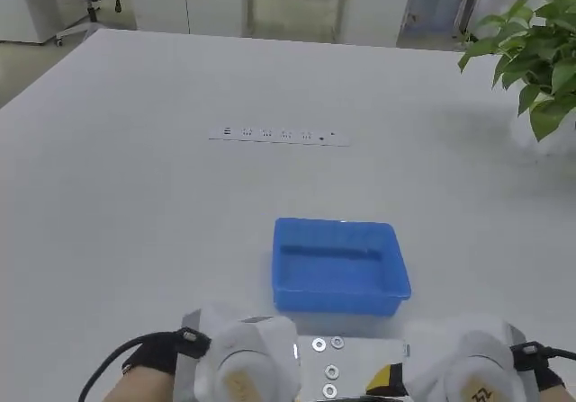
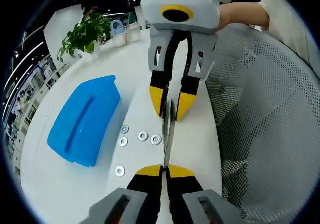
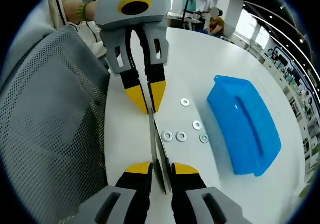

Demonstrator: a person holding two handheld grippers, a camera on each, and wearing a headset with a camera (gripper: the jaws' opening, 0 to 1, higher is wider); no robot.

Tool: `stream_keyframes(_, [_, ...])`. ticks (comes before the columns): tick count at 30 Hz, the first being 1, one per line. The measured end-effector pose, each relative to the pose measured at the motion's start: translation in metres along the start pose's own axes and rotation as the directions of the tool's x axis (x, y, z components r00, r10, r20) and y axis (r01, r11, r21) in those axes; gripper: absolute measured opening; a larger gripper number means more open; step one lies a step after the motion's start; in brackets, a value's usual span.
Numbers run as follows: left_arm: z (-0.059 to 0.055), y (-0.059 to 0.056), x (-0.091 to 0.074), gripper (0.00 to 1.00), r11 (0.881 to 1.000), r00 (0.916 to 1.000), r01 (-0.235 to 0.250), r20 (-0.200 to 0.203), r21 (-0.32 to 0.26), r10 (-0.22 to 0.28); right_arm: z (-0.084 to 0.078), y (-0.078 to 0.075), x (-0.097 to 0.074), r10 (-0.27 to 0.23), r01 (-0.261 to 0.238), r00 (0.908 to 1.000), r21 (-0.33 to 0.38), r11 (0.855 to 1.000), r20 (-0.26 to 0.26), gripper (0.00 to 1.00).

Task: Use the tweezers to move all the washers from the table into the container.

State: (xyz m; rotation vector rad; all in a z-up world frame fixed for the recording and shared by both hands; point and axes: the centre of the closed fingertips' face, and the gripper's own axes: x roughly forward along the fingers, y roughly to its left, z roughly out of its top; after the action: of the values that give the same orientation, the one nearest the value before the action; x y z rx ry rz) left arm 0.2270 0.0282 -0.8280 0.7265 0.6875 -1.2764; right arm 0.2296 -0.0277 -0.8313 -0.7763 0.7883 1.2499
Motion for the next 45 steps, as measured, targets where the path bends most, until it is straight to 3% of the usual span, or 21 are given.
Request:
stream_keyframes(1, [-0.002, 0.000, 0.000, 0.00, 1.000, 0.9999, -0.001, -0.012, -0.002, 0.001, 0.000, 0.000, 0.000, 0.004, -0.004, 1.0000, 0.004, 1.000, 0.002, 0.11])
stream_keyframes(7, [0.002, 0.000, -0.005, 0.00, 1.000, 0.9998, 0.001, 0.020, 0.007, -0.001, -0.002, 0.000, 0.000, 0.011, -0.011, 0.9999, 0.004, 1.000, 0.004, 0.08])
stream_keyframes(14, [0.022, 0.003, -0.027, 0.00, 1.000, 0.9944, -0.017, 0.104, -0.023, 0.019, 0.001, -0.003, -0.004, -0.003, 0.003, 0.9997, 0.001, 1.000, 0.024, 0.07])
stream_keyframes(19, [0.044, 0.006, -0.052, 0.00, 0.999, 0.9828, -0.033, 0.181, -0.041, 0.040, 0.010, -0.004, -0.007, -0.008, 0.009, 0.9984, -0.017, 1.000, 0.056, 0.07])
stream_keyframes(27, [0.064, 0.007, -0.073, 0.00, 0.998, 0.9695, -0.038, 0.240, -0.049, 0.049, 0.030, -0.005, -0.008, -0.014, 0.016, 0.9915, -0.016, 1.000, 0.129, 0.05])
stream_keyframes(32, [0.059, 0.004, -0.082, 0.00, 0.998, 0.9715, -0.060, 0.228, -0.026, 0.064, 0.042, -0.003, -0.007, -0.024, 0.023, 0.9842, 0.004, 1.000, 0.176, 0.06])
stream_keyframes(39, [0.051, 0.003, -0.093, 0.00, 0.997, 0.9728, -0.065, 0.220, -0.042, 0.073, 0.057, 0.005, -0.001, -0.016, 0.016, 0.9758, 0.001, 1.000, 0.218, 0.06])
stream_keyframes(45, [0.056, 0.007, -0.094, 0.00, 0.997, 0.9710, -0.075, 0.225, -0.030, 0.080, 0.062, 0.001, 0.000, -0.031, 0.032, 0.9734, -0.002, 0.999, 0.227, 0.07])
